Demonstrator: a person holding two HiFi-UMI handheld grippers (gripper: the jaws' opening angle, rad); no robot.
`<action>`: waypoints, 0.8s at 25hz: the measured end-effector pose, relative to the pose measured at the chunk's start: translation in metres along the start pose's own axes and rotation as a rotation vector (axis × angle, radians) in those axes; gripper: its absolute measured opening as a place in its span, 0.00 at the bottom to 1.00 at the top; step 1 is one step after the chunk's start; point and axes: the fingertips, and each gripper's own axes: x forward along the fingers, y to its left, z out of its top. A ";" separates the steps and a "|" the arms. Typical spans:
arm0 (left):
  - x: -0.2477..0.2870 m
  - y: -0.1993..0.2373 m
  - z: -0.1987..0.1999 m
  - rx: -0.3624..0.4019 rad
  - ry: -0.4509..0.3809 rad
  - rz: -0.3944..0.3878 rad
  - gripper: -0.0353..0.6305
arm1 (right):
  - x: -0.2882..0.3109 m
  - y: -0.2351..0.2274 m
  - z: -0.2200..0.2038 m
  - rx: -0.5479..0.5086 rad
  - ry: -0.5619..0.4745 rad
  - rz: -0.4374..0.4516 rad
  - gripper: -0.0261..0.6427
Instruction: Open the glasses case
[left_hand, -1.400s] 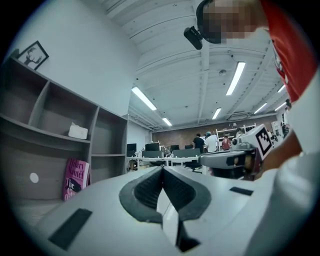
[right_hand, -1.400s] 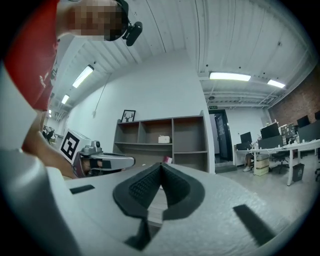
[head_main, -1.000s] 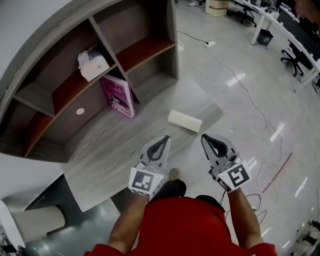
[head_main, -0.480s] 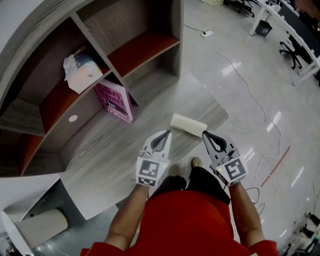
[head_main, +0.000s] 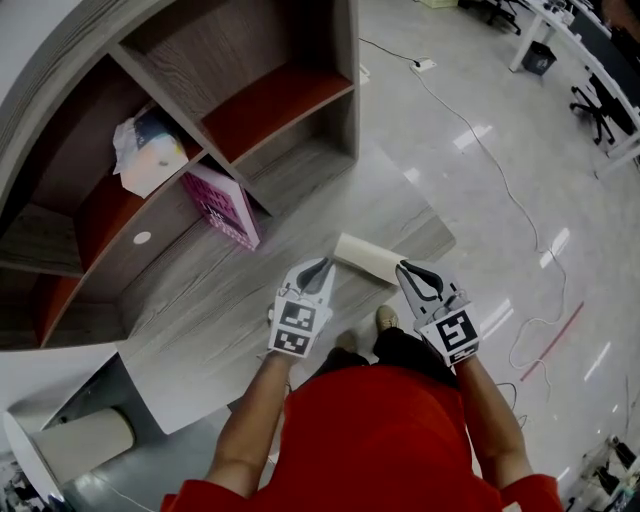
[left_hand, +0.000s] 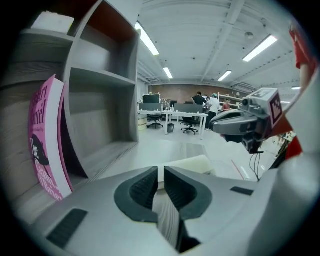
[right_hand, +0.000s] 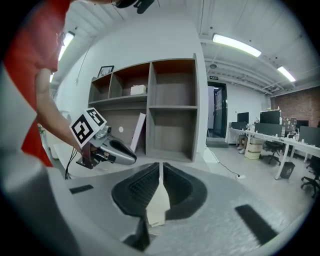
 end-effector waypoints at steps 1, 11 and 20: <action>0.003 0.001 -0.003 -0.001 0.018 0.005 0.07 | 0.002 -0.001 -0.003 -0.001 0.003 0.009 0.08; 0.028 0.005 -0.025 0.013 0.155 -0.019 0.17 | 0.028 0.001 -0.043 -0.045 0.114 0.113 0.30; 0.046 0.002 -0.046 0.019 0.295 -0.092 0.24 | 0.041 0.005 -0.075 -0.113 0.256 0.200 0.46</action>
